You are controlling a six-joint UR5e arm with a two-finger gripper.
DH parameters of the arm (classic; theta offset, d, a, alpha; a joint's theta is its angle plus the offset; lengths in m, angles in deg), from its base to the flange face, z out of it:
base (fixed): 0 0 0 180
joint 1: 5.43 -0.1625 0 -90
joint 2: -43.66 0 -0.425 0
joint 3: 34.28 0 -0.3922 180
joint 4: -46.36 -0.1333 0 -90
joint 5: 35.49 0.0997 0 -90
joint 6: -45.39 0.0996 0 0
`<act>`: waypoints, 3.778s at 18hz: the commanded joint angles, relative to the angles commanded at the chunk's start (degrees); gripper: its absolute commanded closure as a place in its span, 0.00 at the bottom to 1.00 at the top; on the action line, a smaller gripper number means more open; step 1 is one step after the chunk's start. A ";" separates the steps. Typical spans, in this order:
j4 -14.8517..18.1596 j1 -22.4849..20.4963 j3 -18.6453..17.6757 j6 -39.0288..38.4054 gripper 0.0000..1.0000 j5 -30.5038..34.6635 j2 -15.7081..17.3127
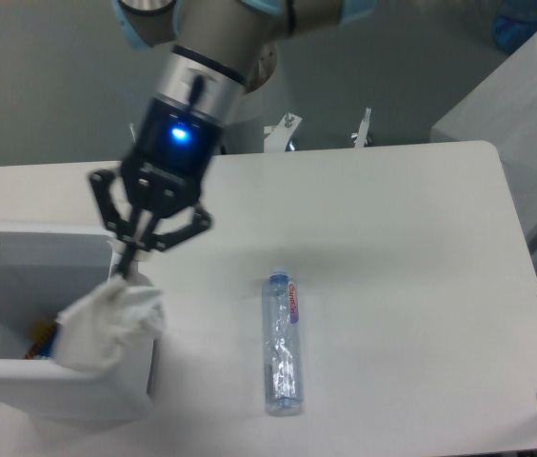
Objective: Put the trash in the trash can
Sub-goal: 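Lift the tissue and carry it over the bin, then release, then raise the gripper from the bin and move above the water bottle, then lower the gripper around the clear water bottle and close on it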
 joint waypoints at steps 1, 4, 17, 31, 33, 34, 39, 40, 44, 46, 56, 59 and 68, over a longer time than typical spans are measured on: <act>-0.09 1.24 -1.31 0.35 1.00 0.18 0.52; -0.09 2.39 -3.87 0.26 1.00 0.27 1.85; -0.09 2.75 -3.88 -0.09 0.25 0.53 0.97; 0.09 -13.51 -3.09 0.00 0.00 15.36 -3.41; 0.09 -13.51 -2.30 -0.26 0.00 17.66 -6.40; 0.18 -13.51 -2.03 -0.18 0.00 18.45 -7.55; 0.44 -13.25 -1.68 0.00 0.00 26.27 -13.35; 0.44 -13.16 -1.68 0.00 0.00 26.98 -14.40; 0.27 -12.64 -1.94 0.44 0.00 28.74 -18.01; 0.35 -12.11 -1.51 1.92 0.00 28.74 -19.85; 0.26 -8.86 4.21 3.43 0.00 31.82 -29.53; 0.18 -8.86 4.21 3.86 0.00 32.52 -30.58; 0.09 -7.80 4.21 7.47 0.00 33.22 -32.69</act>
